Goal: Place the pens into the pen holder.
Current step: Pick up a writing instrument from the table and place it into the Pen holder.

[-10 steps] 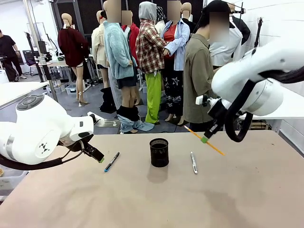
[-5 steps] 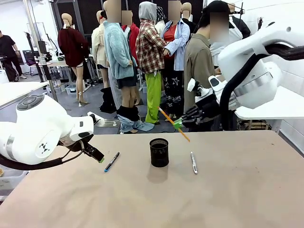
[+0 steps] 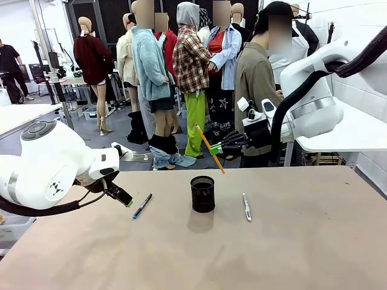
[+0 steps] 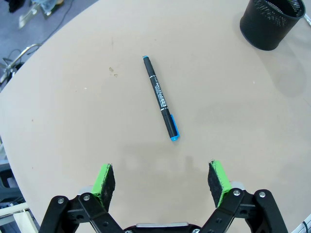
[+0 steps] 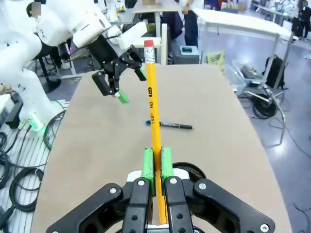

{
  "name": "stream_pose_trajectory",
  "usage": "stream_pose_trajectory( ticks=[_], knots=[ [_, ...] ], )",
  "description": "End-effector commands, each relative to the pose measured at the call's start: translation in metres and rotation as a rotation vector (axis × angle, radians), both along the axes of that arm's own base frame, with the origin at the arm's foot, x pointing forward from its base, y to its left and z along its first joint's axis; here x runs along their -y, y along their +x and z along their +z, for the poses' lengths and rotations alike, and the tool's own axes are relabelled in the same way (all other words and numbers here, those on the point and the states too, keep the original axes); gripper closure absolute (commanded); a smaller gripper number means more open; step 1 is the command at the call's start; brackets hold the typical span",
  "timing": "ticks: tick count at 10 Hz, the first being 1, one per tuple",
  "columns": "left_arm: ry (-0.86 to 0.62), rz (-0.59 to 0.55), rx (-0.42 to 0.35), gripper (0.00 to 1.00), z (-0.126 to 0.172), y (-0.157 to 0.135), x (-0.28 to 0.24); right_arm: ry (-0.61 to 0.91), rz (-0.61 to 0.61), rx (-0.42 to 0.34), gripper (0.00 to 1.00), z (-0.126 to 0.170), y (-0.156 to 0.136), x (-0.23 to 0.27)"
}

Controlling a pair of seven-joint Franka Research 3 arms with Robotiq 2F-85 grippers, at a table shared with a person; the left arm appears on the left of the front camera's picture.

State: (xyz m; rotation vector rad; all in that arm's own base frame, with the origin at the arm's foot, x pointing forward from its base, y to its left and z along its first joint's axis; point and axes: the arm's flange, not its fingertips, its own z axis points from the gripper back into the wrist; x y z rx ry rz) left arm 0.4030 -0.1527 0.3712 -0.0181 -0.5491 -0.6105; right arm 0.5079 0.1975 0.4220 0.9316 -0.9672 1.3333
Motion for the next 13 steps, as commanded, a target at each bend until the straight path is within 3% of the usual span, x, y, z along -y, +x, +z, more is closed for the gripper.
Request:
stream_pose_trajectory(
  ticks=[1, 2, 3, 6, 13],
  knots=[
    [-0.002, 0.003, 0.000, 0.00, 0.000, 0.000, -0.002, 0.007, -0.005, -0.008, 1.00, -0.003, 0.003, 0.000],
    [-0.002, 0.003, 0.000, 0.00, 0.000, 0.000, -0.002, 0.007, 0.067, 0.055, 1.00, -0.004, 0.007, 0.004],
    [-0.002, 0.003, 0.000, 0.00, 0.000, 0.000, -0.002, 0.028, 0.109, 0.026, 1.00, -0.009, 0.014, 0.000],
    [-0.002, 0.003, 0.000, 0.00, 0.000, 0.000, -0.002, 0.099, 0.228, 0.044, 1.00, -0.020, 0.032, -0.019],
    [-0.002, 0.003, 0.000, 0.00, 0.000, 0.000, -0.002, 0.121, 0.293, -0.048, 1.00, -0.065, 0.079, -0.047]
  ],
)
